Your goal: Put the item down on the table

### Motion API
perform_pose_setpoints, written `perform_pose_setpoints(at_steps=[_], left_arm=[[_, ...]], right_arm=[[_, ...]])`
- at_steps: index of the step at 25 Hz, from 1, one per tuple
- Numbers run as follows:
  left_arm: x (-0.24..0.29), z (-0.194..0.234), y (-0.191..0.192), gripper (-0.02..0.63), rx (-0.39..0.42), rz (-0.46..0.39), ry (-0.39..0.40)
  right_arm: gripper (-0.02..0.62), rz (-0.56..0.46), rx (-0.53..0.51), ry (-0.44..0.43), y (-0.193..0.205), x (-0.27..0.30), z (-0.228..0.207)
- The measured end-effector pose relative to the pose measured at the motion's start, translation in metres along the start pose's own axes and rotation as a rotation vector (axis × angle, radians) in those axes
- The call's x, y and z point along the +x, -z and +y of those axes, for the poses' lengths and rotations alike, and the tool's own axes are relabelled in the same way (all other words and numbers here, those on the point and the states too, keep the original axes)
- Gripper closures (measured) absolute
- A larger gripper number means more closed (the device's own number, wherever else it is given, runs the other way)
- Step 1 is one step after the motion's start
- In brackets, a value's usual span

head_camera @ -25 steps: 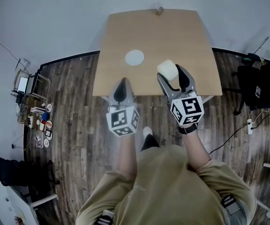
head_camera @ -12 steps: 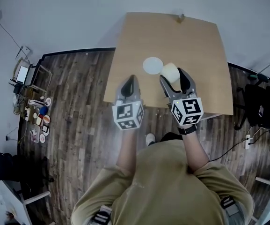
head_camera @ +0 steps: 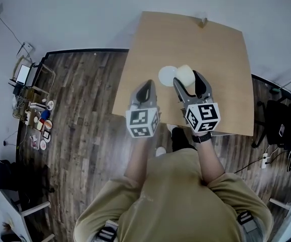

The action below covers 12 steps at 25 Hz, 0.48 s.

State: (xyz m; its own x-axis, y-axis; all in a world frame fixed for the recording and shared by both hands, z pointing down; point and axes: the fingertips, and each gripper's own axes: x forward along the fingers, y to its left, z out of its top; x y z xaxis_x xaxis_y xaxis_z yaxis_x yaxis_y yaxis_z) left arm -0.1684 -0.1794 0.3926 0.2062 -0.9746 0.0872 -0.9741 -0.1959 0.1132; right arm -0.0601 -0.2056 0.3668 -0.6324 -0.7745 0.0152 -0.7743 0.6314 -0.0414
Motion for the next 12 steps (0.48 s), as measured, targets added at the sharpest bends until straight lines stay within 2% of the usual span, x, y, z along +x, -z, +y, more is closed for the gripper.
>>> perform_pose_setpoints(at_steps=[4, 12], left_arm=[[0.039, 0.0, 0.004, 0.604, 0.014, 0.015, 0.004], [0.115, 0.029, 0.015, 0.604, -0.001, 0.07, -0.038]], right_arm=[[0.279, 0.001, 0.032, -0.004, 0.008, 0.034, -0.031], [0.279, 0.048, 0.072, -0.013, 0.034, 0.109, -0.079]])
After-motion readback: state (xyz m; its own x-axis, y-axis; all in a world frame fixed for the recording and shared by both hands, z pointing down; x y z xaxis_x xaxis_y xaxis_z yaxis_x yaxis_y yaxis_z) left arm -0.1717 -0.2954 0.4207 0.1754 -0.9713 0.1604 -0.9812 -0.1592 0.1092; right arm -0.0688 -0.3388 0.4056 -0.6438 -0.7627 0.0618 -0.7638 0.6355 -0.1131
